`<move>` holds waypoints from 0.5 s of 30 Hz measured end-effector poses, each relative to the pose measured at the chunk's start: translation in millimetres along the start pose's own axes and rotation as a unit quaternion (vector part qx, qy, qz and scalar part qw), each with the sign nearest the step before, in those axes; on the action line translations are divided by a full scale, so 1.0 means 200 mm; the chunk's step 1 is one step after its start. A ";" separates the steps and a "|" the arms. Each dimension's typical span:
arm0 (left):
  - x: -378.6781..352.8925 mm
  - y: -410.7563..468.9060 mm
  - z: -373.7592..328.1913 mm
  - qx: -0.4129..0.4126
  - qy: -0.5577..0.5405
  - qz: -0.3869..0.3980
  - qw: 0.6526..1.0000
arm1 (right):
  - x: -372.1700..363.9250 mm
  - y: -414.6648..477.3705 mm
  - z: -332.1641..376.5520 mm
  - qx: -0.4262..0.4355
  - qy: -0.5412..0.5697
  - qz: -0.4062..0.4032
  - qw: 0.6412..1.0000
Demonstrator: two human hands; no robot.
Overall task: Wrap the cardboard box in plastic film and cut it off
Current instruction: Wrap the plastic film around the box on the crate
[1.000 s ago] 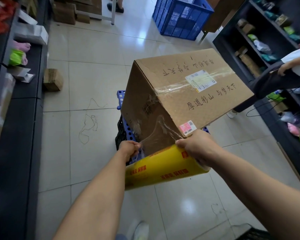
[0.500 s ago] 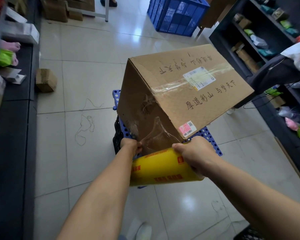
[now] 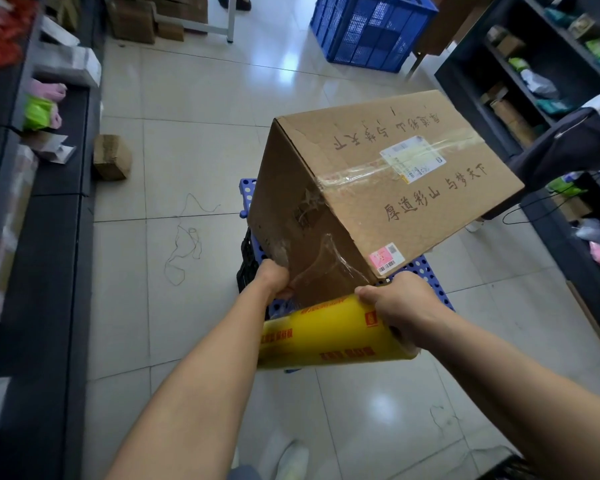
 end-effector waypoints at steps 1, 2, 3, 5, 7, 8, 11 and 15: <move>0.00 0.01 0.00 -0.009 0.004 -0.011 1.000 | 0.00 0.00 0.00 0.001 -0.002 -0.001 1.000; 0.01 0.01 -0.01 -0.017 0.000 -0.021 1.000 | 0.00 0.00 0.00 0.002 -0.006 -0.001 1.000; 0.01 0.02 -0.02 -0.022 -0.013 -0.024 0.999 | 0.00 0.00 0.00 0.004 -0.009 -0.003 1.000; 0.00 0.02 -0.01 -0.016 -0.059 -0.005 0.998 | 0.01 0.01 0.00 0.009 -0.012 -0.007 1.000; 0.01 0.02 0.02 -0.004 -0.129 0.030 0.991 | 0.01 0.01 0.01 0.010 -0.014 -0.006 1.000; 0.01 0.01 0.05 -0.001 -0.153 0.043 0.987 | 0.01 0.01 0.01 0.010 -0.014 -0.005 1.000; 0.02 0.01 0.14 0.018 -0.120 0.024 0.992 | 0.00 0.01 0.01 0.014 -0.015 -0.008 1.000; -0.03 0.00 0.17 0.024 0.045 0.085 0.995 | 0.00 0.01 0.01 0.019 -0.013 -0.009 1.000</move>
Point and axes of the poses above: each hand's wrist, its own y-axis towards the middle knuckle, its own x-axis out of the back of the hand, z = x × y, the point moved 5 cm from there along y, towards the middle knuckle, and after that the axes turned 6 degrees about z, right-handed, at the moved point
